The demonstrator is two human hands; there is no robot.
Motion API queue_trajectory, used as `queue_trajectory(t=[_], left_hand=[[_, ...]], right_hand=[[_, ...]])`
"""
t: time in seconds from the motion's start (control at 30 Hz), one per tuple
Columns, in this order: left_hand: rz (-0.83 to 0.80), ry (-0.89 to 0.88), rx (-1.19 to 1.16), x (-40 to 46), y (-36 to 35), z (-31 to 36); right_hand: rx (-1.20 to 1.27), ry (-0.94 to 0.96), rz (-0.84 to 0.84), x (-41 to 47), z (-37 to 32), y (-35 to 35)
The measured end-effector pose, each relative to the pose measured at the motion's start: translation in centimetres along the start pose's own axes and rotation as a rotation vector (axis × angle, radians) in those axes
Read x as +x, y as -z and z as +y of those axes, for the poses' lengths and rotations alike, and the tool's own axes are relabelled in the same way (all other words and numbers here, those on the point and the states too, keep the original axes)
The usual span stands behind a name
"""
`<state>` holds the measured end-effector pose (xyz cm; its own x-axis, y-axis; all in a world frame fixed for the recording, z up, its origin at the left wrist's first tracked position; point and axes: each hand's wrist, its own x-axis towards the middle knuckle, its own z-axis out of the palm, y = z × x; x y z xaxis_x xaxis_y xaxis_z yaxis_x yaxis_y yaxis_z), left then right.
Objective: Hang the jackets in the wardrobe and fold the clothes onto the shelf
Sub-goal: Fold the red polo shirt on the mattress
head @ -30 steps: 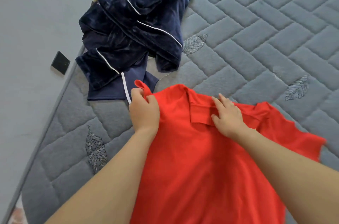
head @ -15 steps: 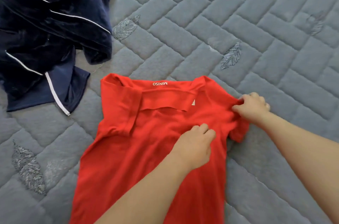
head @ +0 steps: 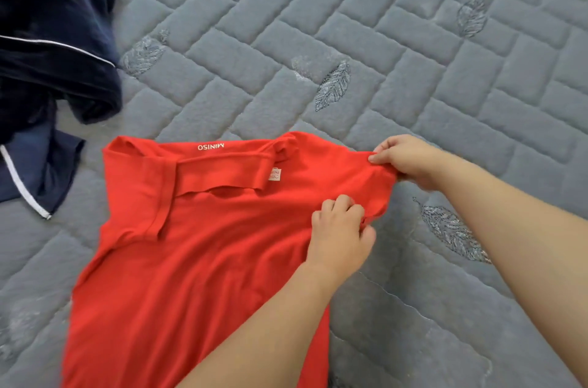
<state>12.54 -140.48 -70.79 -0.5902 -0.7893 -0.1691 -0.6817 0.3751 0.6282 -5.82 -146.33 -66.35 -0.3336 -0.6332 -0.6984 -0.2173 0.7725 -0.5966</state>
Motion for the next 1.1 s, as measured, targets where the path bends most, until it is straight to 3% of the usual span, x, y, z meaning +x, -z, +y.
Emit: queue_trajectory(t=[0.07, 0.13, 0.23, 0.33, 0.47, 0.57, 0.7, 0.77, 0.93, 1.03, 1.1], left_hand=[[0.008, 0.353, -0.656, 0.1, 2.9, -0.4], [0.154, 0.647, -1.006, 0.1, 5.7, -3.0], [0.076, 0.846, -0.798, -1.4, 8.9, -8.7], [0.006, 0.85, -0.558, -4.5, 10.6, -13.4], [0.133, 0.909, -0.024, -10.9, 12.7, -17.8], [0.24, 1.057, 0.133, -17.0, 13.2, -20.4], [0.221, 1.292, 0.052, -23.6, 13.2, -23.5], [0.149, 1.288, 0.063, -26.1, 12.9, -24.9], [0.064, 1.267, -0.315, -30.3, 12.6, -26.3], [-0.174, 1.286, -0.47, -32.9, 12.4, -25.1], [-0.159, 1.314, -0.682, -33.6, 13.0, -24.0]], right_hand=[[0.187, -0.023, -0.087, -0.6, -2.5, -0.9], [0.333, -0.035, -0.185, -1.3, -5.0, -3.1], [0.207, 0.0, -0.194, -2.1, -6.8, -8.1], [-0.033, 0.078, -0.023, -2.6, -5.6, -14.1], [-0.294, -0.094, 0.267, -7.1, -1.0, -21.8], [-0.398, -0.206, 0.315, -11.3, 3.5, -25.9], [-0.451, -0.344, 0.416, -15.2, 7.0, -28.7], [-0.428, -0.383, 0.459, -16.7, 8.2, -29.8], [-0.296, -0.572, 0.411, -19.7, 11.8, -30.7], [-0.088, -0.661, 0.136, -21.9, 13.7, -30.6], [0.019, -0.687, -0.082, -23.6, 13.9, -30.7]])
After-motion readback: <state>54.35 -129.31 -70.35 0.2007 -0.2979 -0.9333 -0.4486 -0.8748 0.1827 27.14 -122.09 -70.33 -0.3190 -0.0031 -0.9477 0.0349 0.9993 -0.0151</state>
